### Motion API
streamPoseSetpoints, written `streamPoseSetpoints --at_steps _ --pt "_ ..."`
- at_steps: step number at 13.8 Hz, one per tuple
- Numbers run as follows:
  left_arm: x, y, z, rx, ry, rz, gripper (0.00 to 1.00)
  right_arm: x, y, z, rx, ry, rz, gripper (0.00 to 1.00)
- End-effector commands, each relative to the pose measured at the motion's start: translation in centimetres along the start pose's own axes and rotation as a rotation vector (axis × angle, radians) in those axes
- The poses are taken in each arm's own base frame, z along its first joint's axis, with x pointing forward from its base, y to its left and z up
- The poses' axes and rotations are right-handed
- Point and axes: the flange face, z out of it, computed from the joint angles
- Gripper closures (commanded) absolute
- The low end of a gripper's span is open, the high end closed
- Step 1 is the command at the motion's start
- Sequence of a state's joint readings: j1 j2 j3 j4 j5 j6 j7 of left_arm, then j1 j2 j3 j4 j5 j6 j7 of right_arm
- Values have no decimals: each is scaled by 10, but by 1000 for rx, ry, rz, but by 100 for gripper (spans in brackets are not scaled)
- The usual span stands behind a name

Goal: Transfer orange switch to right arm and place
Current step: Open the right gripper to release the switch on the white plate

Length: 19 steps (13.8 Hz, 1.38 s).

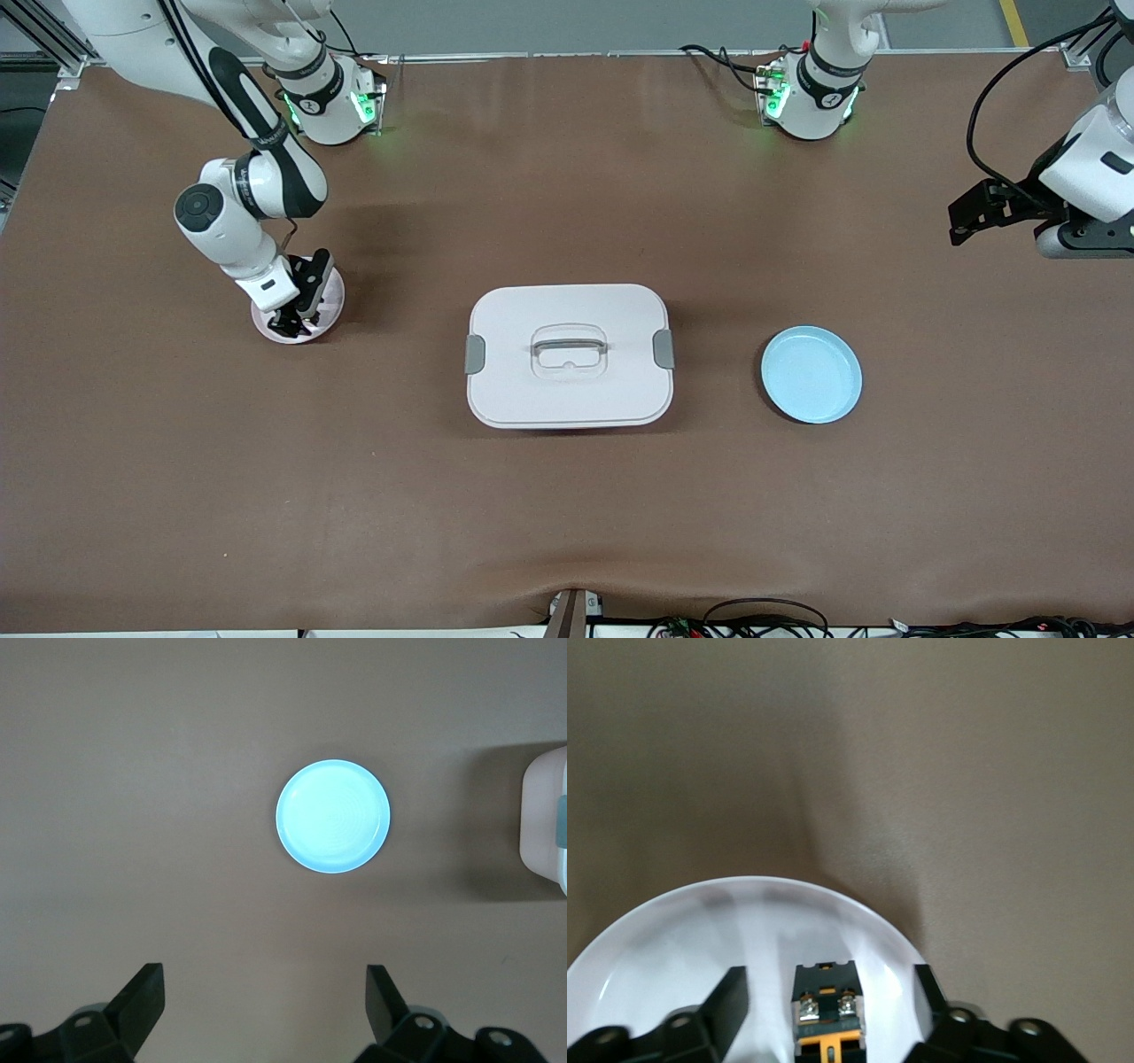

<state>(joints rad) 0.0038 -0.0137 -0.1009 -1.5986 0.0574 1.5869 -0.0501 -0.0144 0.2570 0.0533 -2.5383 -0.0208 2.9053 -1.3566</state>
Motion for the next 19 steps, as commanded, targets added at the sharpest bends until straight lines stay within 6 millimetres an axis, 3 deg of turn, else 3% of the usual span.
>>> streamPoseSetpoints --at_steps 1,4,8,10,13,15,17,19 --pt "-3 1 -7 -15 25 9 0 3 9 -6 27 -10 7 0" --pt "-3 4 -7 -17 33 15 0 6 38 -37 92 -30 13 0" --pt "-3 13 -11 -18 47 16 0 7 102 -125 260 -79 36 0" --pt "-3 13 -11 -18 47 15 0 -4 127 -172 304 -99 79 0" --pt "-4 10 -13 -18 50 10 0 -26 144 -216 333 -116 178 0" --pt "-4 10 -14 -16 53 10 0 -37 146 -243 342 -145 338 0" --pt "-4 9 -14 -16 53 8 0 -35 140 -270 319 -186 571 0" --pt "-3 9 -13 -16 51 8 0 -17 135 -282 282 -229 825 0"
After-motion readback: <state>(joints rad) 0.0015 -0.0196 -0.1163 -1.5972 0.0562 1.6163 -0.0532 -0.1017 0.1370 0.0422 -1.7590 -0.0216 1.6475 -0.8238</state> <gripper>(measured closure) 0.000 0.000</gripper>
